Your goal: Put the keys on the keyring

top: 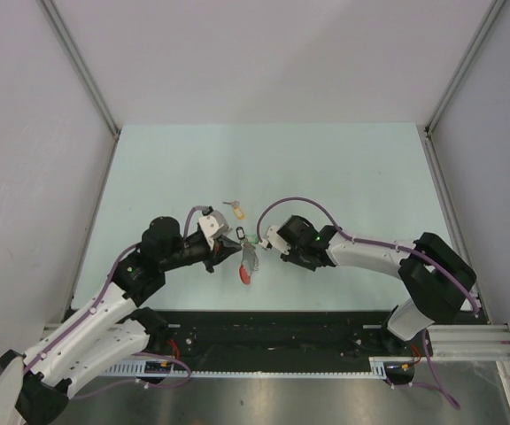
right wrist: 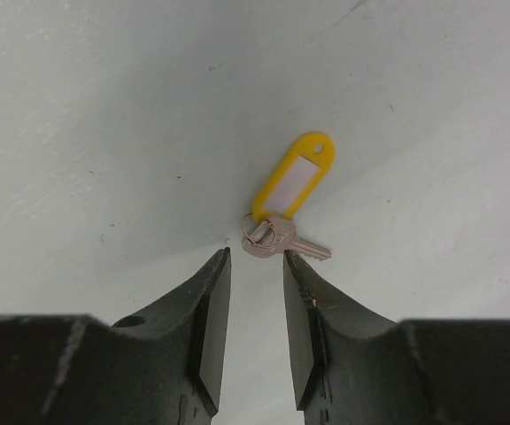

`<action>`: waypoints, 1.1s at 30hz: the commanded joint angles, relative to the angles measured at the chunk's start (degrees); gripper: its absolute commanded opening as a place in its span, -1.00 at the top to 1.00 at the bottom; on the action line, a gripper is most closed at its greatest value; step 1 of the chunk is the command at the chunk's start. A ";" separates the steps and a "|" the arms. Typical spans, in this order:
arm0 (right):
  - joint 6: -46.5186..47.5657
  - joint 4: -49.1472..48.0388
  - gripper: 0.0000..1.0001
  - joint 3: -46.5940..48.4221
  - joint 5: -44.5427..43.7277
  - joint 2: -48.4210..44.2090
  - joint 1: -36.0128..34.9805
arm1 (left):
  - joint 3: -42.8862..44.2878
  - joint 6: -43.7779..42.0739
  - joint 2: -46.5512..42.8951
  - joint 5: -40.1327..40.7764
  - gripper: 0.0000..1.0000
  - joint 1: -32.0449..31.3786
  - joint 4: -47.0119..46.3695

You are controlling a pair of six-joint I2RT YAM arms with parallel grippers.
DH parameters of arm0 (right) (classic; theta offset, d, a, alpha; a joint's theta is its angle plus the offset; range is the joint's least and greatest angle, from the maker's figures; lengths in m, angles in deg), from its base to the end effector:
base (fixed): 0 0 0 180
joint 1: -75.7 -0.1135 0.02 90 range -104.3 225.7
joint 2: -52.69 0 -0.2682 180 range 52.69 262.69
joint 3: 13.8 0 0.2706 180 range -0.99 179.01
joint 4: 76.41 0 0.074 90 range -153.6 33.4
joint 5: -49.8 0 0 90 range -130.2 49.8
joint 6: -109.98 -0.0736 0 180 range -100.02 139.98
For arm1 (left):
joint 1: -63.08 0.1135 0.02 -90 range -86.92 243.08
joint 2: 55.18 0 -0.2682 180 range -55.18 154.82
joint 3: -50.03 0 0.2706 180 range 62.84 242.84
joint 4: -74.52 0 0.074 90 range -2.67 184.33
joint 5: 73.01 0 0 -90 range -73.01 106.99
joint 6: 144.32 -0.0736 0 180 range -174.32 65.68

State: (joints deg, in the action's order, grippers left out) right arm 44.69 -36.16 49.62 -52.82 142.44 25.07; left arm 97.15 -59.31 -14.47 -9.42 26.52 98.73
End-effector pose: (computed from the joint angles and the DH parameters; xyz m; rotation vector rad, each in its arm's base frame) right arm 0.2150 0.2367 0.1279 -1.5955 2.1675 -0.1649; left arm 0.1563 -0.1566 0.2759 0.9784 1.6619 -0.8063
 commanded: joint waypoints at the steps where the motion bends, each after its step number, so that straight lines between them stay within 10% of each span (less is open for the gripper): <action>1: 1.48 -1.69 0.30 2.30 -0.56 0.77 0.36 | 1.29 -0.28 -0.81 0.13 0.99 0.35 -0.85; 33: 2.98 -2.57 0.56 3.18 2.25 3.85 1.94 | 1.47 -0.28 -0.02 -0.83 0.99 0.43 -0.68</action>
State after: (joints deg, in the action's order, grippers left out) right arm 47.03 -38.59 50.85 -52.21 145.85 26.60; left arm 97.15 -59.31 -14.32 -9.09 26.52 99.15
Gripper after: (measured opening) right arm 0.227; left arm 0.006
